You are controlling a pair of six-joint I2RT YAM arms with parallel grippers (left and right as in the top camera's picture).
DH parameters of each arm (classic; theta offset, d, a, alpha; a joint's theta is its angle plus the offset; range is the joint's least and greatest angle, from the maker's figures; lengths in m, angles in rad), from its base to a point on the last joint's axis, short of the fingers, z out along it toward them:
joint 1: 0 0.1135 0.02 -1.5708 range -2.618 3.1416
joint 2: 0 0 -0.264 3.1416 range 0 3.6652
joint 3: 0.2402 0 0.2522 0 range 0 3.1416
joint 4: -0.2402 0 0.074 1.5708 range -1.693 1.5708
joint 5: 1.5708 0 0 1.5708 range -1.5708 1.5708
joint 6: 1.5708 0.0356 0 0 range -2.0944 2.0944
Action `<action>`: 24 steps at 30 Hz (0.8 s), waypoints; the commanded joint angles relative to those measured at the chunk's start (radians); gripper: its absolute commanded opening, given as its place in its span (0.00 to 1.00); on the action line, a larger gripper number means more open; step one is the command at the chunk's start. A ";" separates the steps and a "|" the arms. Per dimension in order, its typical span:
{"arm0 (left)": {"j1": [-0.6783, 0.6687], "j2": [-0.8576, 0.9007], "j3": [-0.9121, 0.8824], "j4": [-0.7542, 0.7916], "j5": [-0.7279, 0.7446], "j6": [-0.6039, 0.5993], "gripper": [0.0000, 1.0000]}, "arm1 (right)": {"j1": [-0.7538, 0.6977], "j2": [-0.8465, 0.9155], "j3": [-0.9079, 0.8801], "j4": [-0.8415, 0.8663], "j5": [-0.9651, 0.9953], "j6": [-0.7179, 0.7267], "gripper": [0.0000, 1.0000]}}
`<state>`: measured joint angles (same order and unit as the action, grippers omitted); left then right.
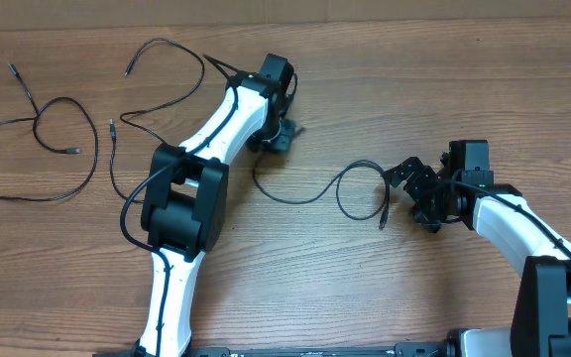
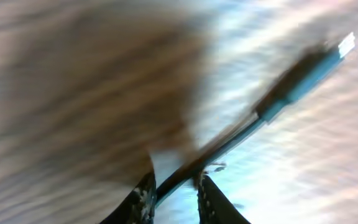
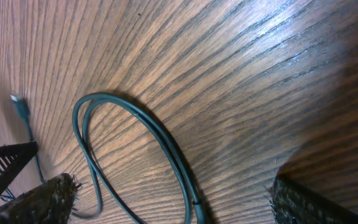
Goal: Untangle cables
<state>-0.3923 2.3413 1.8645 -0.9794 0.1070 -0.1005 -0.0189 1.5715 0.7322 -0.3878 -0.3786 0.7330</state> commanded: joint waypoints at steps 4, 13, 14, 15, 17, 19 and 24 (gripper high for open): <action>-0.080 0.079 -0.061 -0.010 0.182 0.046 0.24 | 0.000 0.007 -0.013 -0.009 0.037 0.000 1.00; -0.190 0.079 -0.061 0.010 0.182 0.122 0.41 | 0.000 0.008 -0.013 -0.009 0.037 0.000 1.00; -0.200 0.079 -0.061 0.014 0.178 0.131 0.44 | 0.000 0.008 -0.013 -0.009 0.037 0.000 1.00; -0.206 0.079 -0.061 0.017 0.166 0.132 0.45 | 0.000 0.008 -0.013 -0.009 0.037 0.000 1.00; -0.215 0.079 -0.060 0.019 0.143 0.132 0.46 | 0.000 0.008 -0.013 -0.009 0.037 0.000 1.00; -0.216 0.079 -0.048 0.003 0.139 0.132 0.45 | 0.000 0.007 -0.013 -0.009 0.037 0.000 1.00; -0.215 0.078 0.040 -0.089 0.137 0.142 0.47 | 0.000 0.008 -0.013 -0.009 0.037 0.000 1.00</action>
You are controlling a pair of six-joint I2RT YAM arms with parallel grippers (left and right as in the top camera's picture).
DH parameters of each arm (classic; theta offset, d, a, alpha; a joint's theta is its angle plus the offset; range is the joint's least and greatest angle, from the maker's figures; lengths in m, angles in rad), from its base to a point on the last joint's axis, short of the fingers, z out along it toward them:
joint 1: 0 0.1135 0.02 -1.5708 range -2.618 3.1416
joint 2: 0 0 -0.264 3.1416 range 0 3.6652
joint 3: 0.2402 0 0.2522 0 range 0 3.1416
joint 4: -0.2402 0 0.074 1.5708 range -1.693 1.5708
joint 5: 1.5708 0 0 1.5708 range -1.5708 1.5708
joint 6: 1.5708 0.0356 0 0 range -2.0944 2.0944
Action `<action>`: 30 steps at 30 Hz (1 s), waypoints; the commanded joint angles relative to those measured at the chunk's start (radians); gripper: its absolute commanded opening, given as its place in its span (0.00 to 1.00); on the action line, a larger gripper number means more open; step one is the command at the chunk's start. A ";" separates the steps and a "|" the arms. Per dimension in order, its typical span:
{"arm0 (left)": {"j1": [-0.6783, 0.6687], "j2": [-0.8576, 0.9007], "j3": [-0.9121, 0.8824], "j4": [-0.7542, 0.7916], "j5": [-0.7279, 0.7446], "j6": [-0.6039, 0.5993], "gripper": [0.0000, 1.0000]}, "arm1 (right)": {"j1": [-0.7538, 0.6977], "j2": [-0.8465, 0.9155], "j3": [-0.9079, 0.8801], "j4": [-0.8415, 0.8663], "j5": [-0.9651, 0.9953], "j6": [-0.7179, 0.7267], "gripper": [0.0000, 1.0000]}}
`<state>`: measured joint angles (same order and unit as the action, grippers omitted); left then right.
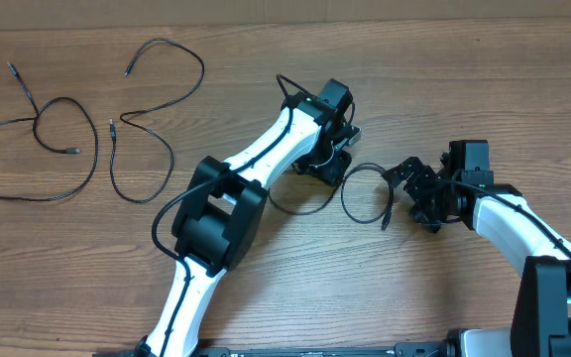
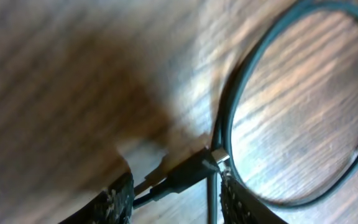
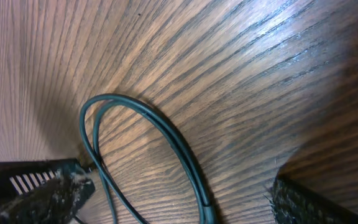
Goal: Untangle cables
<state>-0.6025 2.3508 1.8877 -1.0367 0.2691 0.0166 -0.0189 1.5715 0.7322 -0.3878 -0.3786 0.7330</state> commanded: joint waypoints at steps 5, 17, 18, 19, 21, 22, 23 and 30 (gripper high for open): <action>-0.013 0.069 0.114 -0.093 0.016 0.024 0.52 | 0.000 0.008 -0.013 -0.009 0.037 0.000 1.00; -0.068 0.069 0.117 0.009 -0.043 -0.013 0.87 | 0.000 0.008 -0.013 -0.009 0.037 0.000 1.00; -0.073 0.069 0.115 0.020 -0.061 -0.026 0.84 | 0.000 0.008 -0.013 -0.009 0.037 0.000 1.00; -0.078 0.069 0.111 0.030 -0.083 -0.042 0.80 | 0.000 0.008 -0.013 -0.009 0.037 0.000 1.00; -0.085 0.069 0.102 0.042 -0.127 -0.079 0.74 | 0.000 0.007 -0.013 -0.009 0.037 0.000 1.00; -0.087 0.069 0.095 0.048 -0.146 -0.095 0.73 | 0.000 0.007 -0.013 -0.009 0.037 0.000 1.00; -0.090 0.069 0.087 0.053 -0.161 -0.109 0.72 | 0.000 0.008 -0.013 -0.009 0.037 0.000 1.00; -0.094 0.069 0.009 0.105 -0.226 -0.137 0.63 | 0.000 0.008 -0.013 -0.009 0.037 0.000 1.00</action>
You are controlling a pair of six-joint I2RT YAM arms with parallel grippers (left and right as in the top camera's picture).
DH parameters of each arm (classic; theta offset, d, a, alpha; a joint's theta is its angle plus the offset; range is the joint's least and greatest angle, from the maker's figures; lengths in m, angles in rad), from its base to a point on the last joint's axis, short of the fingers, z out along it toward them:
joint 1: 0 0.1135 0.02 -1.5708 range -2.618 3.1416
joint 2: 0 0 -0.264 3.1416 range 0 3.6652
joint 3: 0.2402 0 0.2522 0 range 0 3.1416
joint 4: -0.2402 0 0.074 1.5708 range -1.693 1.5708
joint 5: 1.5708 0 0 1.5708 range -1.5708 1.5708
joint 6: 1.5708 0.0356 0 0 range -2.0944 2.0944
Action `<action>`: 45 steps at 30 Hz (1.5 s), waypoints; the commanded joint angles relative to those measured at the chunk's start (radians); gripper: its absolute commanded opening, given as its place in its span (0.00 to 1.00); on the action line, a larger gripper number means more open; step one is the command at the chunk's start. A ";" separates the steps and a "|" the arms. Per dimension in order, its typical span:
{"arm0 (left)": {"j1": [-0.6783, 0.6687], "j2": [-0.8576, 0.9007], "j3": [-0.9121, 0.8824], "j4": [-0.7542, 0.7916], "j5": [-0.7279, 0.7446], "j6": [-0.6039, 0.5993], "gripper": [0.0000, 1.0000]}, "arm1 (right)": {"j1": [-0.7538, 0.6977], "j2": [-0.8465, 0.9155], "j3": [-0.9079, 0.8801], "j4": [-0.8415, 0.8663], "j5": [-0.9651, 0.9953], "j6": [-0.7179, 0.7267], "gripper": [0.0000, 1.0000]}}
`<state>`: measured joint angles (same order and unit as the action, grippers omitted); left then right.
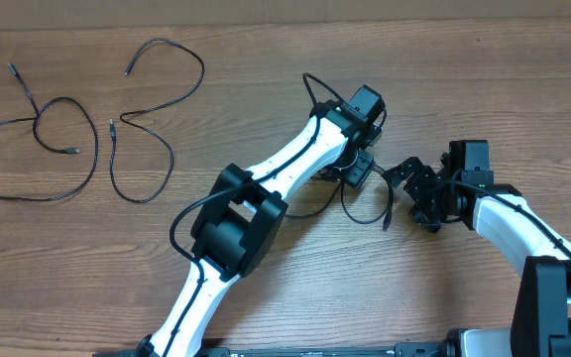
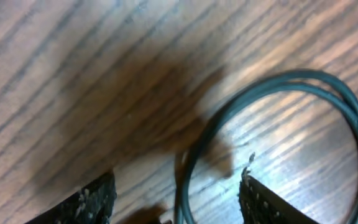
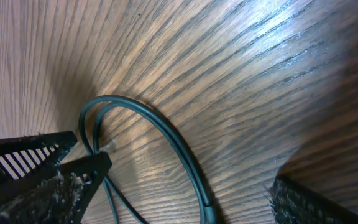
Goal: Untangle cables
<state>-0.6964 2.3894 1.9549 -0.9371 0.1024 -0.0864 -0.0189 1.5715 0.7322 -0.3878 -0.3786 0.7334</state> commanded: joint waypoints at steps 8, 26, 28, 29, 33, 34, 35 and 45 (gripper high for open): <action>0.005 0.030 -0.099 0.002 -0.216 -0.121 0.04 | 0.000 0.008 -0.013 -0.009 0.037 -0.001 1.00; 0.224 0.029 0.109 -0.243 -0.057 -0.243 0.04 | 0.000 0.008 -0.013 -0.009 0.037 -0.001 1.00; 0.254 0.029 0.109 -0.268 -0.048 -0.254 0.04 | 0.000 0.008 -0.013 -0.009 0.037 -0.001 1.00; 0.270 0.029 0.109 -0.282 -0.045 -0.266 0.04 | 0.000 0.008 -0.013 -0.009 0.037 -0.001 1.00; 0.325 0.029 0.109 -0.313 -0.045 -0.309 0.04 | 0.000 0.008 -0.013 -0.009 0.037 0.000 1.00; 0.339 0.029 0.109 -0.320 -0.041 -0.320 0.04 | 0.000 0.008 -0.013 -0.009 0.037 -0.001 1.00; 0.351 0.029 0.108 -0.324 -0.032 -0.321 0.04 | 0.000 0.008 -0.013 -0.009 0.037 -0.001 1.00; 0.383 0.029 0.106 -0.354 0.003 -0.175 0.52 | 0.000 0.008 -0.013 -0.009 0.037 0.000 1.00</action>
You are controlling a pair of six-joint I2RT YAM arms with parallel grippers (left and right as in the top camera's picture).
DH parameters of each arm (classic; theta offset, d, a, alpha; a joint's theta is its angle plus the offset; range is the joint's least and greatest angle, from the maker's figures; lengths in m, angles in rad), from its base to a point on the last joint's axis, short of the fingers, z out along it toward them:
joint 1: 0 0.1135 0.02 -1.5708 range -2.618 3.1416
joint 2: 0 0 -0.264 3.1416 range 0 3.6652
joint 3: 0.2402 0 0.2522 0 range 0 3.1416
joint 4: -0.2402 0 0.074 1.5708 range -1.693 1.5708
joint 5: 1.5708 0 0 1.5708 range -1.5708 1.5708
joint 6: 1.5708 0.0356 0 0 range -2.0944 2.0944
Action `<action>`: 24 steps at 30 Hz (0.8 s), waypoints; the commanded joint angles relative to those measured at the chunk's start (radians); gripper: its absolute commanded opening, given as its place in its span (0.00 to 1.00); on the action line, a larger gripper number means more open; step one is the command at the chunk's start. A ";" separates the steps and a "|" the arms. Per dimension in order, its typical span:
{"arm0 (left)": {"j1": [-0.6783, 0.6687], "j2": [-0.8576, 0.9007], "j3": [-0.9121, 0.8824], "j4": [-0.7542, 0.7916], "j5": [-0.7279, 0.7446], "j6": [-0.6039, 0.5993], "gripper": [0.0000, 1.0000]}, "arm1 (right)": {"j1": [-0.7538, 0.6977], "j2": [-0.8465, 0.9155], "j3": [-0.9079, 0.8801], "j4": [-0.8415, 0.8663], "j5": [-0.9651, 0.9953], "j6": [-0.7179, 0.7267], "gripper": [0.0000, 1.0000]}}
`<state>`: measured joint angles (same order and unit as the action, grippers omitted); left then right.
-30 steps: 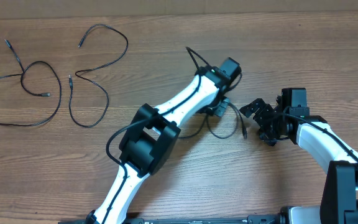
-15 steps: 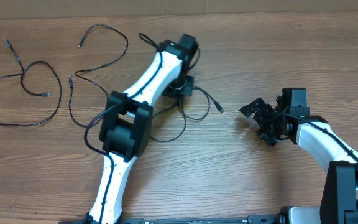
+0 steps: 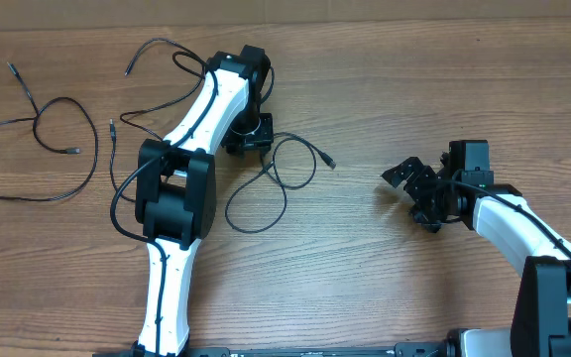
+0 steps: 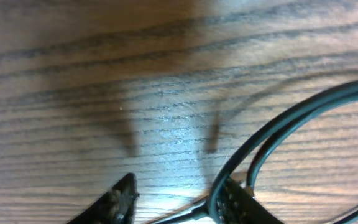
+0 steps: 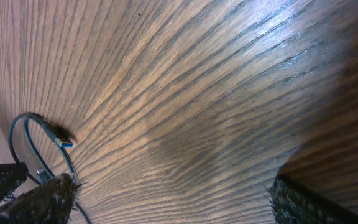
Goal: Untangle cables
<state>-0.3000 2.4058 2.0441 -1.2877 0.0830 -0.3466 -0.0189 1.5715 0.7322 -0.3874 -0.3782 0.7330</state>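
A thin dark cable (image 3: 314, 151) lies mid-table in two loose loops, its plug (image 3: 327, 160) free and pointing right. My left gripper (image 3: 249, 142) sits at the loops' left end. In the left wrist view the cable (image 4: 278, 127) curves past the right finger, and a strand runs between the fingertips of the left gripper (image 4: 174, 194), which is closed on it. My right gripper (image 3: 411, 193) stands open and holds nothing, well right of the cable. The right wrist view shows the right gripper (image 5: 173, 196) over bare wood, with the plug (image 5: 62, 139) far off to the left.
Two more thin black cables lie at the far left. One is looped (image 3: 92, 149) near the left edge. The other is a winding one (image 3: 157, 42) beside my left arm. The wooden table (image 3: 414, 89) has its far edge along the top.
My left gripper was open over the loop right beside the right gripper. It is now further left and back, closed on the cable. The loops have shifted left with it, away from the right gripper.
My left gripper held the cable near its plug at mid-table, with a loop lying by the open right gripper. It then had the plug at that loop, then stood open over it. Now the cable lies left of there. The right arm has not moved.
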 commanded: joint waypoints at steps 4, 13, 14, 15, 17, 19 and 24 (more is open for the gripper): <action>-0.029 0.013 0.014 -0.006 0.023 0.169 0.64 | 0.000 0.008 -0.013 -0.010 0.037 0.000 1.00; -0.074 0.014 -0.005 -0.002 0.018 0.231 0.69 | 0.000 0.008 -0.013 -0.010 0.037 0.000 1.00; -0.078 0.014 -0.010 -0.002 0.014 0.231 0.70 | 0.000 0.008 -0.013 -0.010 0.037 0.000 1.00; -0.081 0.014 -0.017 -0.001 0.006 0.231 0.70 | 0.000 0.008 -0.013 -0.010 0.037 0.000 1.00; -0.088 0.014 -0.037 0.007 -0.024 0.217 0.70 | 0.000 0.008 -0.013 -0.010 0.037 0.000 1.00; -0.094 0.014 -0.063 0.019 -0.051 0.190 0.70 | 0.000 0.008 -0.013 -0.010 0.037 0.000 1.00; -0.100 0.014 -0.148 0.056 -0.069 0.171 0.64 | 0.000 0.008 -0.013 -0.010 0.037 0.000 1.00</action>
<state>-0.3935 2.3955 1.9640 -1.2480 0.0326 -0.1581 -0.0189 1.5715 0.7322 -0.3874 -0.3786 0.7330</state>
